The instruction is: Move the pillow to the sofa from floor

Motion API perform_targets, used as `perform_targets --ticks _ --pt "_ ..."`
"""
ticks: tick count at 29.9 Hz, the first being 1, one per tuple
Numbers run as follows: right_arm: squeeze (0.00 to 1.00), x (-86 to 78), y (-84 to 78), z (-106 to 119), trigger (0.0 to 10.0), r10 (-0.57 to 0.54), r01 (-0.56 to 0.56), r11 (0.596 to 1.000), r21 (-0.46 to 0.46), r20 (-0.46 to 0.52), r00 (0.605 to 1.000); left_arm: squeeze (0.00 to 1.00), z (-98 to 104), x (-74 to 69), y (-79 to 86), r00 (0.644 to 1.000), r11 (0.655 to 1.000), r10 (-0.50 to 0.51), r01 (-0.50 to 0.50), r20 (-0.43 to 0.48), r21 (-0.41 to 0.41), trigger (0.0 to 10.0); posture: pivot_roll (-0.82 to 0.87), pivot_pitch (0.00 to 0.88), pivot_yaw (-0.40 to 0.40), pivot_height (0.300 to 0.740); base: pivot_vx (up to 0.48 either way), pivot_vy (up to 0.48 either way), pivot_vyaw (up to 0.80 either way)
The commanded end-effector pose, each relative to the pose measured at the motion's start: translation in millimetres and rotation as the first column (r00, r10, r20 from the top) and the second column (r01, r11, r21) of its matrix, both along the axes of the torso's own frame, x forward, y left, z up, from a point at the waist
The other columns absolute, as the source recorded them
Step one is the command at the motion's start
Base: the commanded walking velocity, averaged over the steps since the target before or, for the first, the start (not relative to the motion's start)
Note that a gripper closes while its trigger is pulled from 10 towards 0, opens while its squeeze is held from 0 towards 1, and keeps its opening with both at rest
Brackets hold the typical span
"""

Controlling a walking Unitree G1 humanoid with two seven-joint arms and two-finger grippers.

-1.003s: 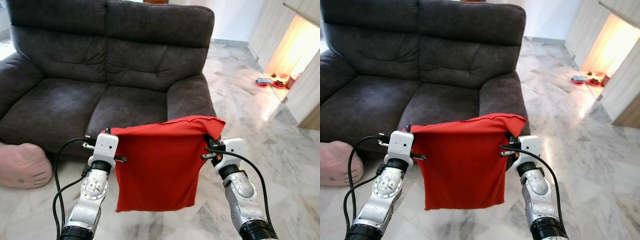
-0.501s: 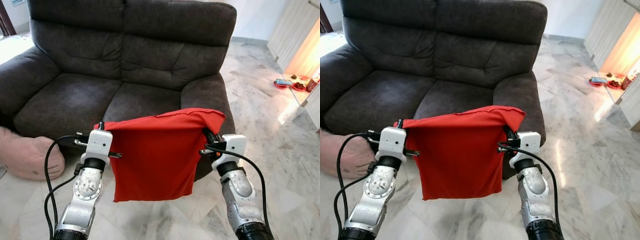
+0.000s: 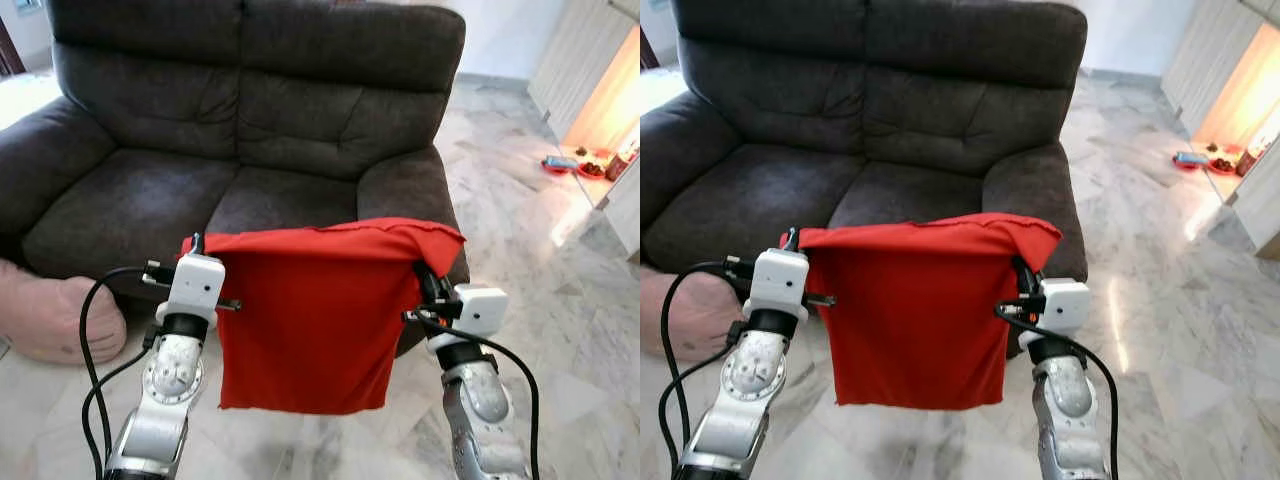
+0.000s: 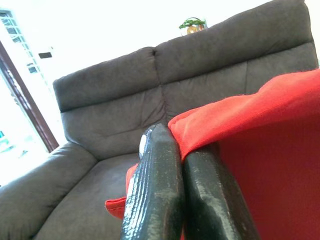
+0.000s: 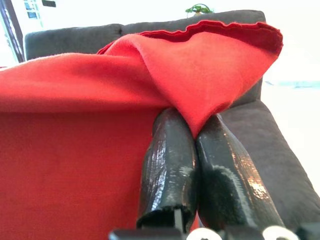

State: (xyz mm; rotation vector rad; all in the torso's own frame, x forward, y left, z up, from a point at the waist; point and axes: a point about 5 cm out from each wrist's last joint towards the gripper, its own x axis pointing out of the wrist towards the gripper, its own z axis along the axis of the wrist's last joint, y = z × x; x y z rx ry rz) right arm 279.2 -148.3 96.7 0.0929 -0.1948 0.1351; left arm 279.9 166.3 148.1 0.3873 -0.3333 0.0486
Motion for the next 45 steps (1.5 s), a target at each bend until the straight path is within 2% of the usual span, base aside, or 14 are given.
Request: perform_targets --ticks 1,17,24,31,45 --pt "0.00 3.4 -10.7 20 10.0 -0.056 0.055 0.998 0.008 0.080 0.995 0.00 20 -3.4 10.7 0.993 0.998 0.067 -0.064 0.100 -0.029 10.0 0.12 0.000 -0.094 0.740 0.000 0.000 0.00" --pt "0.00 5.8 -10.1 34 10.0 -0.047 0.048 0.999 -0.007 0.099 0.994 0.00 24 -2.5 9.5 0.991 0.997 0.076 -0.074 0.112 -0.028 10.0 0.12 0.000 -0.092 0.740 0.074 0.000 0.00" --pt "0.00 6.3 -11.0 42 10.0 -0.040 0.042 0.999 -0.012 0.107 0.993 0.00 29 -1.2 14.0 0.988 0.996 0.090 -0.088 0.126 -0.023 10.0 0.12 0.000 -0.100 0.740 0.331 0.000 0.00" --pt "0.00 7.9 -5.3 47 10.0 -0.014 0.017 0.999 -0.027 0.110 0.994 0.00 32 0.6 14.8 0.987 0.995 0.098 -0.096 0.129 -0.020 10.0 0.13 0.000 -0.108 0.740 0.343 0.000 0.00" --pt "0.00 13.2 -4.7 68 10.0 -0.019 0.019 1.000 -0.001 0.150 0.988 0.00 48 4.9 14.6 0.985 0.997 0.081 -0.077 0.152 -0.027 10.0 0.13 0.000 -0.125 0.740 0.362 0.000 0.00"
